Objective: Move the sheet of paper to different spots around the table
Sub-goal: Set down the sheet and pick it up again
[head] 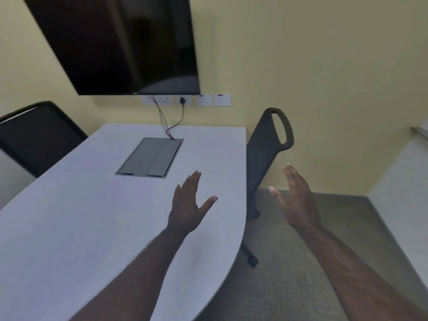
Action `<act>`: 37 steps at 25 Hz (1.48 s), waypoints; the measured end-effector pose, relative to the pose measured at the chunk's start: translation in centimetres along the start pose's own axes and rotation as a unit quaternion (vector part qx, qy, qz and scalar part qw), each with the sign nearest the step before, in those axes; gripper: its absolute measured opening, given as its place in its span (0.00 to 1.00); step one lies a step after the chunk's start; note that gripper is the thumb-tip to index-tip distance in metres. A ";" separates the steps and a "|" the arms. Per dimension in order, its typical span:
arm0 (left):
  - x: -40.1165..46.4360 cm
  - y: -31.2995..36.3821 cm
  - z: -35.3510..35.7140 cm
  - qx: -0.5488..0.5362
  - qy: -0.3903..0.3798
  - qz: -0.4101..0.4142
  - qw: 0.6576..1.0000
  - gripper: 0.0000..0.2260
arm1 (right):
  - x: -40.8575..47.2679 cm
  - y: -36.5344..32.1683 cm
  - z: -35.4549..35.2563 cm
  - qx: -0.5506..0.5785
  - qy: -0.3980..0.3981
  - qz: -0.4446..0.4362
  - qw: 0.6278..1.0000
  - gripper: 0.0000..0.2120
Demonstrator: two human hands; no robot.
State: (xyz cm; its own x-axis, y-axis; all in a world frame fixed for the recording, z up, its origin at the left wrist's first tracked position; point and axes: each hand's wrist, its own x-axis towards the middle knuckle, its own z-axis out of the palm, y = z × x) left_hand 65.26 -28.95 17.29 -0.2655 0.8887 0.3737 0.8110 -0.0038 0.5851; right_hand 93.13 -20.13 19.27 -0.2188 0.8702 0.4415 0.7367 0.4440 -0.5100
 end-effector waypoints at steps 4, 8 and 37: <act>0.9 -3.2 0.3 0.069 0.025 -0.064 0.995 0.38 | 5.2 -0.7 4.3 0.024 -0.061 -0.076 0.995 0.30; 2.9 -7.1 0.4 0.098 0.070 -0.116 0.986 0.38 | 10.7 -2.6 10.2 0.052 -0.106 -0.133 0.984 0.29; 10.7 -35.3 3.3 0.045 0.211 -0.632 0.744 0.38 | 25.4 -18.8 57.0 0.174 -0.473 -0.374 0.779 0.31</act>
State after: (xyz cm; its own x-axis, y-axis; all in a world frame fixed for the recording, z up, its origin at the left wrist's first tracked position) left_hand 35.47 -17.82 -1.75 -0.9706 -0.0677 -0.2308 -0.2000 0.7599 0.6185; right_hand 37.23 5.81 -1.94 -0.9979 0.0368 0.0541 -0.0041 0.7902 -0.6129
